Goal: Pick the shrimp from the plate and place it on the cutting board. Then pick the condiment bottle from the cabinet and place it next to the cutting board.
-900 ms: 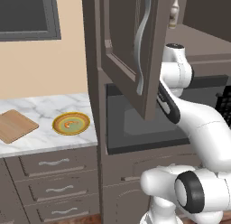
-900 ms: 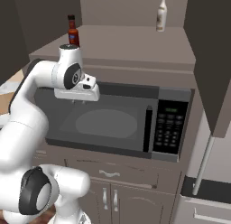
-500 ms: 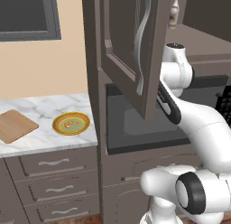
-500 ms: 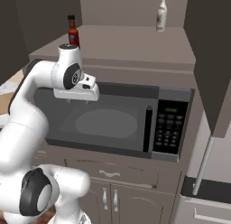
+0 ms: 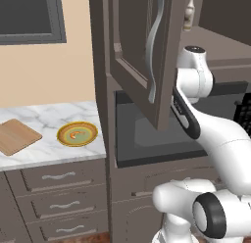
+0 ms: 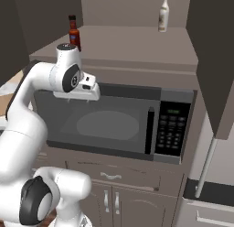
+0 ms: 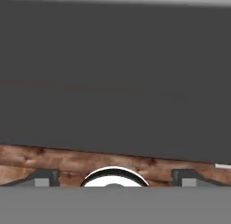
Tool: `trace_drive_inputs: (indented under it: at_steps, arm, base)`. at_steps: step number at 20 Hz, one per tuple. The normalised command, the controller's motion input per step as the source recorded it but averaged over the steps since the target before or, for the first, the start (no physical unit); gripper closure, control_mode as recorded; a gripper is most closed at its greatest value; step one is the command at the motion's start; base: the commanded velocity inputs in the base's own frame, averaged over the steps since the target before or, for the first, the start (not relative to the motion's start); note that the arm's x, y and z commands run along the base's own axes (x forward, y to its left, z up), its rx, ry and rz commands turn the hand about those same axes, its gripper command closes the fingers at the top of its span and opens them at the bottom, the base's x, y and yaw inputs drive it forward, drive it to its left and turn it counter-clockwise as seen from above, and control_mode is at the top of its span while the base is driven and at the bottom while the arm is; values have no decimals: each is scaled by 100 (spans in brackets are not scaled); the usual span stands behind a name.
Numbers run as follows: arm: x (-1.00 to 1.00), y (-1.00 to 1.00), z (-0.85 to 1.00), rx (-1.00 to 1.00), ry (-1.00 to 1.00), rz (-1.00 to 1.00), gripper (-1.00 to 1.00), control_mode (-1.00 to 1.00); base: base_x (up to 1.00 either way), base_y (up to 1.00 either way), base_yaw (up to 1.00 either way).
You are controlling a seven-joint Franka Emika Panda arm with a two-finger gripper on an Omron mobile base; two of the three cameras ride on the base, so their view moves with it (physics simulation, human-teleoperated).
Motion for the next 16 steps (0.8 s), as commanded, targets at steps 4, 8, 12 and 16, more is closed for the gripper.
trace_drive_inputs:
  at_steps: [4, 8, 12, 16]
  arm:
    - [-5, 0, 16, 2, -12, 0, -100, -100]
    - [-5, 0, 22, 4, -14, 0, -100, -100]
    - [-7, 0, 22, 3, -15, 0, -100, -100]
    - [-8, 0, 24, 2, -17, 0, -100, -100]
  base:
    - [0, 0, 0]
    - [0, 0, 0]
    - [0, 0, 0]
    - [0, 0, 0]
